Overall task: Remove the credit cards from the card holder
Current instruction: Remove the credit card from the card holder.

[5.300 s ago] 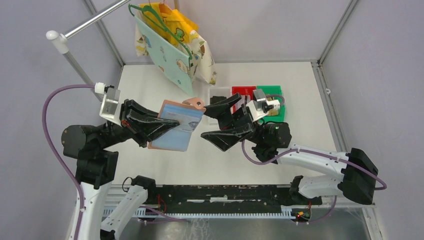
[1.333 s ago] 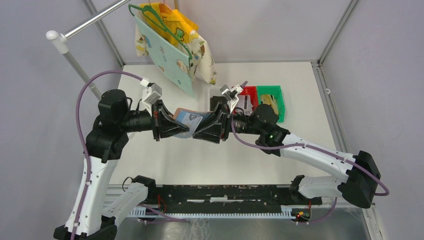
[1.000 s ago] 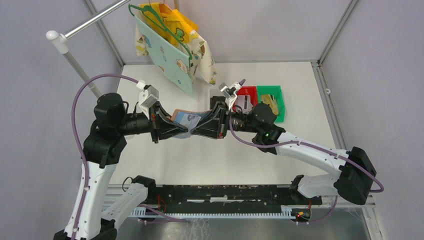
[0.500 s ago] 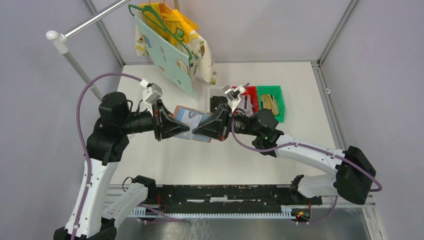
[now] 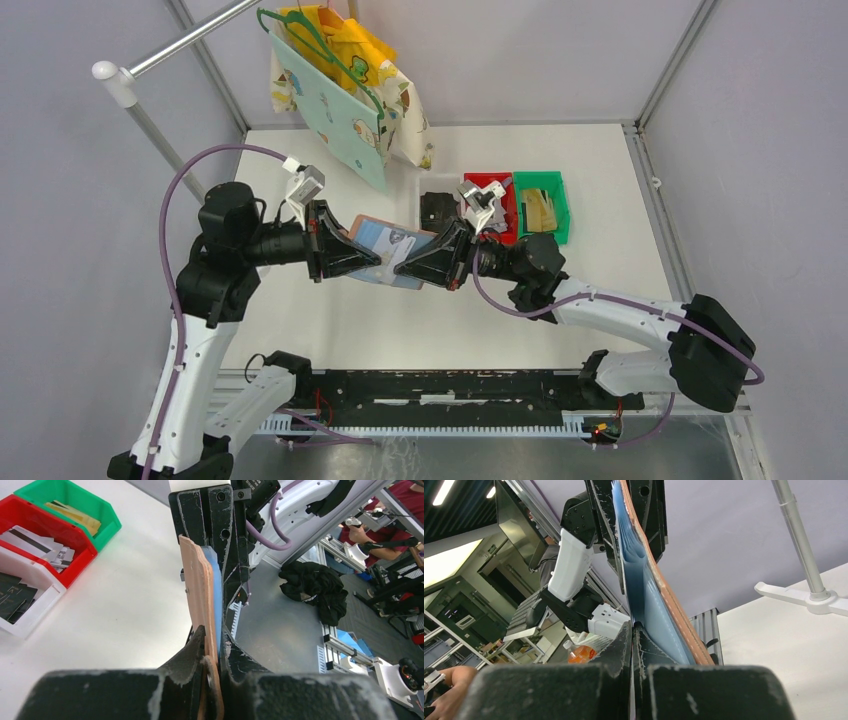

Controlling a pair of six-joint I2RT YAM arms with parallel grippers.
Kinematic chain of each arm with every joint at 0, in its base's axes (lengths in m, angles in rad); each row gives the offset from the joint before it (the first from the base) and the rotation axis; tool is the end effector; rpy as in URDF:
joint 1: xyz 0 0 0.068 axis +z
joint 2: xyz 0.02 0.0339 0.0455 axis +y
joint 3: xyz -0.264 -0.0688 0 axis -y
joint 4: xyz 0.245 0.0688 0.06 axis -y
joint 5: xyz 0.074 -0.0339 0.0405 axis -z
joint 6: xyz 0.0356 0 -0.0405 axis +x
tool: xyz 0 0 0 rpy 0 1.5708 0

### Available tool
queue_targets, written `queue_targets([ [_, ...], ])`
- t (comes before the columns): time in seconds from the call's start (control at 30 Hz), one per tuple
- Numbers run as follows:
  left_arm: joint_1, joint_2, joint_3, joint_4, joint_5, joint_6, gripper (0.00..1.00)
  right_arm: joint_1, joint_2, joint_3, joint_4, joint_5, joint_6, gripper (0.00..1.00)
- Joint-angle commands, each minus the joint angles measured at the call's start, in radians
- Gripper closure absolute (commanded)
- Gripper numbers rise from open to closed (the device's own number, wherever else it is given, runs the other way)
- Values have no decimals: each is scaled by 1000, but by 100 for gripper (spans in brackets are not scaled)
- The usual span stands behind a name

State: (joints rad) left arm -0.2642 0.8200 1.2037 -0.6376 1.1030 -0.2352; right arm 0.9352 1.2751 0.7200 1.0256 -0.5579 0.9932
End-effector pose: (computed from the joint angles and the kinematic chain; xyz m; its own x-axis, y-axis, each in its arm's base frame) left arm 0.1189 -0.0651 0.4313 -0.4576 0.0149 -0.8890 0.8690 0.2192 -0.4436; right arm 0.1486 0.2331 0.3351 -0.6597 0.3030 -0.6877 -0.7512 -0.2380 0.6157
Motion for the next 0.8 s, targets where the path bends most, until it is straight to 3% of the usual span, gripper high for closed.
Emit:
queue_targets([
  [0.0,1,-6,27,82,55,-62,98,-3,-31,-4,90,-8,16,100],
  [0.07,0,-8,25,82,48,-62,98,-3,-29,2,97,-6,21,98],
  [0.13,0,-15,15,82,23,-57,98,-2,-22,11,118,-8,39,80],
  [0.3,0,-25,3,84,-61,-56,98,-3,15,46,193,-9,87,64],
  [0.6,0,-17,14,49,-29,-34,98,-3,66,106,208,-4,114,66],
  [0.77,-1,-13,27,35,-10,-20,98,-3,76,120,211,-4,118,77],
])
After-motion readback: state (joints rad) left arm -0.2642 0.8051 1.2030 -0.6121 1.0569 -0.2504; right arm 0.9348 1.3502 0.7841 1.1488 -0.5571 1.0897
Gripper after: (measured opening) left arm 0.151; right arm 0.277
